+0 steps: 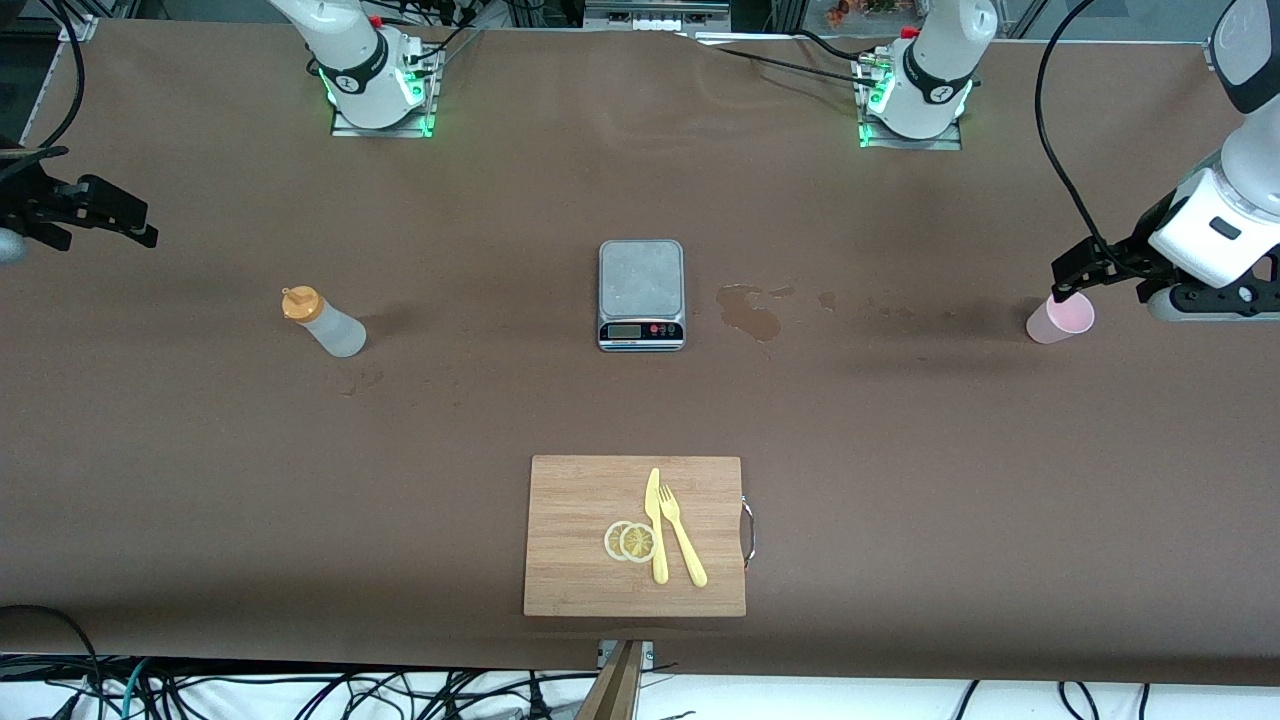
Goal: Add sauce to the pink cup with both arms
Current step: 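Move the left gripper toward the pink cup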
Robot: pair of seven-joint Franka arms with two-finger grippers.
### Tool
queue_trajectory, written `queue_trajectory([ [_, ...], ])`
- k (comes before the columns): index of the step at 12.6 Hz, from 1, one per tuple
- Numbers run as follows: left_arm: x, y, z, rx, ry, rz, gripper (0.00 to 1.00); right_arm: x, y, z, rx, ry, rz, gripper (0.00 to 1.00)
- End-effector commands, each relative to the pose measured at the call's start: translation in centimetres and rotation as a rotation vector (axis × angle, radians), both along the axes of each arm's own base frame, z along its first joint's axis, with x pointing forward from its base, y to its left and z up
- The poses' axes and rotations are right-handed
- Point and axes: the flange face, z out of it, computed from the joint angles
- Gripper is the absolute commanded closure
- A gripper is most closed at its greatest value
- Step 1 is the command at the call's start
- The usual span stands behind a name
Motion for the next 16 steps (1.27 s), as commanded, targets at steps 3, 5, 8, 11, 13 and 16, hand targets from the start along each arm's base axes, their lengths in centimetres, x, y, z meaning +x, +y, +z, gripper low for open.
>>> queue_trajectory([
  [3, -0.5, 0.1, 0.7, -0.029, -0.002, -0.005, 0.0, -0.1, -0.2, 0.1, 0.013, 0.006, 0.007, 0.0],
  [5, -0.6, 0.1, 0.4, -0.027, 0.007, -0.007, 0.0, 0.0, -0.1, 0.2, 0.017, -0.004, 0.009, 0.0],
  [8, -1.2, 0.5, 0.6, -0.022, 0.047, 0.013, 0.0, 0.4, -0.2, 0.5, 0.016, -0.039, 0.008, 0.0],
  [11, -1.3, 1.4, 0.9, -0.026, 0.048, 0.024, 0.0, 0.5, -0.2, 0.7, 0.013, -0.051, 0.008, 0.0],
  [13, -1.2, 1.4, 0.8, -0.03, 0.05, 0.026, 0.0, 0.5, -0.2, 0.7, 0.013, -0.054, 0.008, 0.0],
  [16, -0.5, 2.1, -1.0, -0.025, 0.082, 0.045, 0.0, 0.5, -0.2, 0.7, 0.013, -0.055, 0.007, 0.0],
])
